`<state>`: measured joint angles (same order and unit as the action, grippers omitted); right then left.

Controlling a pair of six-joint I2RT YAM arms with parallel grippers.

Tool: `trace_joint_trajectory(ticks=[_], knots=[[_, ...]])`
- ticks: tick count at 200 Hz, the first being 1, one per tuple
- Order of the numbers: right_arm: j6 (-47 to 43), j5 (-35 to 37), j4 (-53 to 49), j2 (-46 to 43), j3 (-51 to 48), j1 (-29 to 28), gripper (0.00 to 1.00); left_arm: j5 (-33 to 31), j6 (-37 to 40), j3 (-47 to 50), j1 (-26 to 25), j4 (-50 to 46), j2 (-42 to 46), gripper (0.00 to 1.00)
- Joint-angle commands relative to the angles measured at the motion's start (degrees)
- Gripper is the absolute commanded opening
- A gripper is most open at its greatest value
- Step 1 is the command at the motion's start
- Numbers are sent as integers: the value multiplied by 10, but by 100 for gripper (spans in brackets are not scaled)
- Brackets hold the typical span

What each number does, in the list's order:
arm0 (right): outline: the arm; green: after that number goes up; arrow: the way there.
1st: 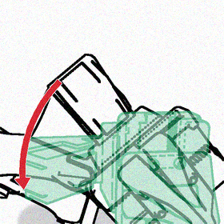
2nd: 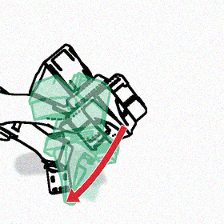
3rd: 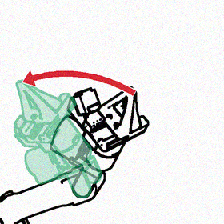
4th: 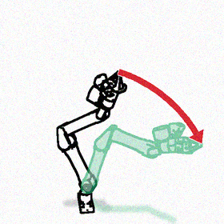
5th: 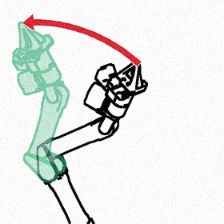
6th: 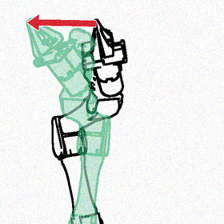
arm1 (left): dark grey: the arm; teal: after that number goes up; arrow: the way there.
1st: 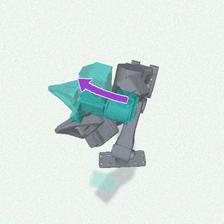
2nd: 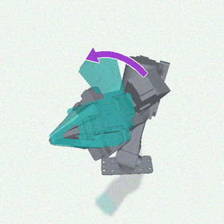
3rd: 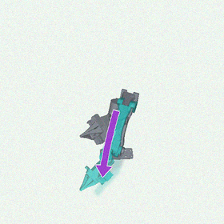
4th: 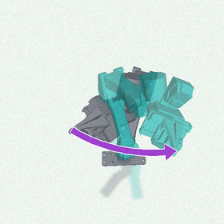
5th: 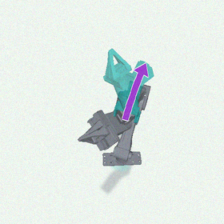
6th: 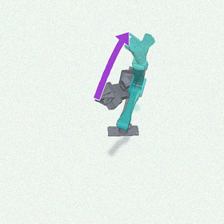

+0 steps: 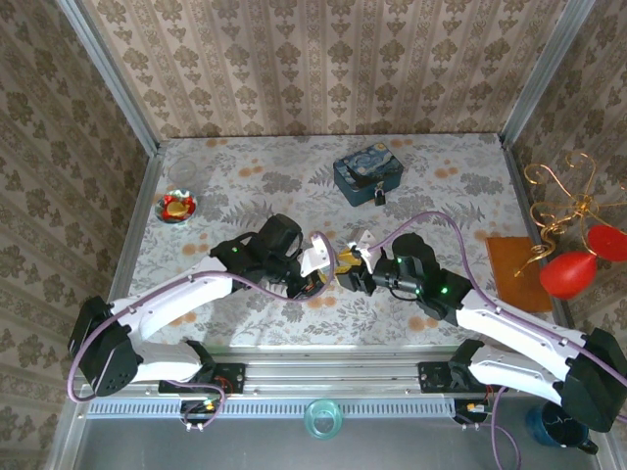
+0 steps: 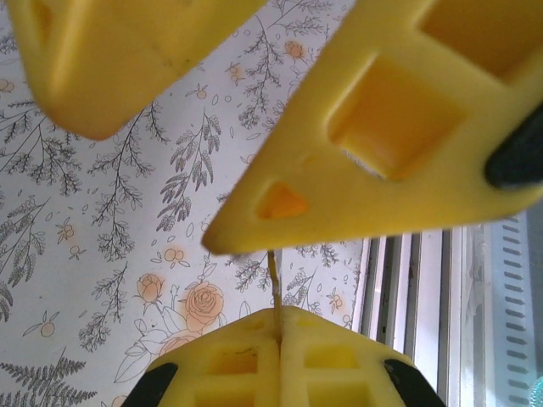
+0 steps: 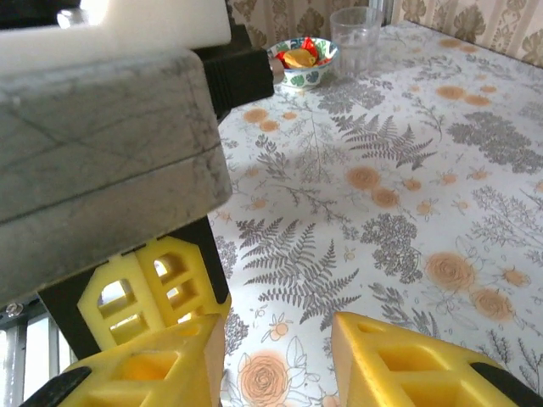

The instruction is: Unlock a padlock with a key

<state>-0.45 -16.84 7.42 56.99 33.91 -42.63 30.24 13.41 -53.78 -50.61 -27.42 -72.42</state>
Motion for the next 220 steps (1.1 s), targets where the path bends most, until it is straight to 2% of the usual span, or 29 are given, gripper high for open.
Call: trace_joint_trajectory(ticks=[1,35,93,141,220], knots=[[38,-14,-38,-24,16,1,39,2,17,-17,-4,-15,1,0],[77,-55,-62,-37,18,2,39,-1,24,-25,-6,-34,-9,0],[67,-130,-71,-22,27,5,37,1,36,-40,-14,-59,-19,0],[42,-146,-89,1,39,8,27,5,40,-39,-17,-63,-13,0],[13,-143,-113,8,36,13,27,10,50,-36,-17,-69,-10,0]])
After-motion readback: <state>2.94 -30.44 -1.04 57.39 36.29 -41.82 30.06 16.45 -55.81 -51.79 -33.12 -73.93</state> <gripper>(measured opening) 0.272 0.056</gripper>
